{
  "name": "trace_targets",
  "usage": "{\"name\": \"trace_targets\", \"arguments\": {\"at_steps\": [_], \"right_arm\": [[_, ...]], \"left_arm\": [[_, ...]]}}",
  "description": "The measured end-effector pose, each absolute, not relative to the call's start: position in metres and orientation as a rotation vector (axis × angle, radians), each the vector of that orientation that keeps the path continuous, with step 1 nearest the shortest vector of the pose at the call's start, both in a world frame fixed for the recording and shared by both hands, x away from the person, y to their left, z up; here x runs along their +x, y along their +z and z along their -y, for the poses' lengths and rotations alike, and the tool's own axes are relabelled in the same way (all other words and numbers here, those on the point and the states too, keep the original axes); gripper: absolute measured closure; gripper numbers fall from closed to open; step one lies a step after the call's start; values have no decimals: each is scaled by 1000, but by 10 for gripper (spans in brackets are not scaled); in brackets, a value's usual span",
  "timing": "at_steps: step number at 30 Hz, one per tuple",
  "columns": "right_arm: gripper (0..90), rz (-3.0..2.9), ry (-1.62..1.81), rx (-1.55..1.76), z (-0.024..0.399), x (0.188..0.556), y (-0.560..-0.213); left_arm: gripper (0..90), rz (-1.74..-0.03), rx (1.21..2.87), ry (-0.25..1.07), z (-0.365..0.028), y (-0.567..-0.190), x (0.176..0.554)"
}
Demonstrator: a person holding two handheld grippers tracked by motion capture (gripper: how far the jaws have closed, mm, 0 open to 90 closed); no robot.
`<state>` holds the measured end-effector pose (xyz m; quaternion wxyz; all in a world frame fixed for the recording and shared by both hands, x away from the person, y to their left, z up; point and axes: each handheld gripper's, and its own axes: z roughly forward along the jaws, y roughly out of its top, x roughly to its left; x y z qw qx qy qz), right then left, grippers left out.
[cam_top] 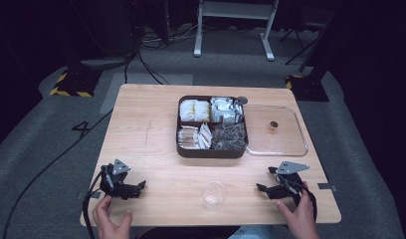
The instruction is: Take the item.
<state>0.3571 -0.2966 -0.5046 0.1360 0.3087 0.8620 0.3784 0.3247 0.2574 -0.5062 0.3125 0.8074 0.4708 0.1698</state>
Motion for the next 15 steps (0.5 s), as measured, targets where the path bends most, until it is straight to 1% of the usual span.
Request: {"name": "trace_targets", "arguments": {"at_steps": [15], "right_arm": [[132,-2489,1087,904,295,356,-505]], "left_arm": [[0,-1233,2135,453,-257,-506,327]]}}
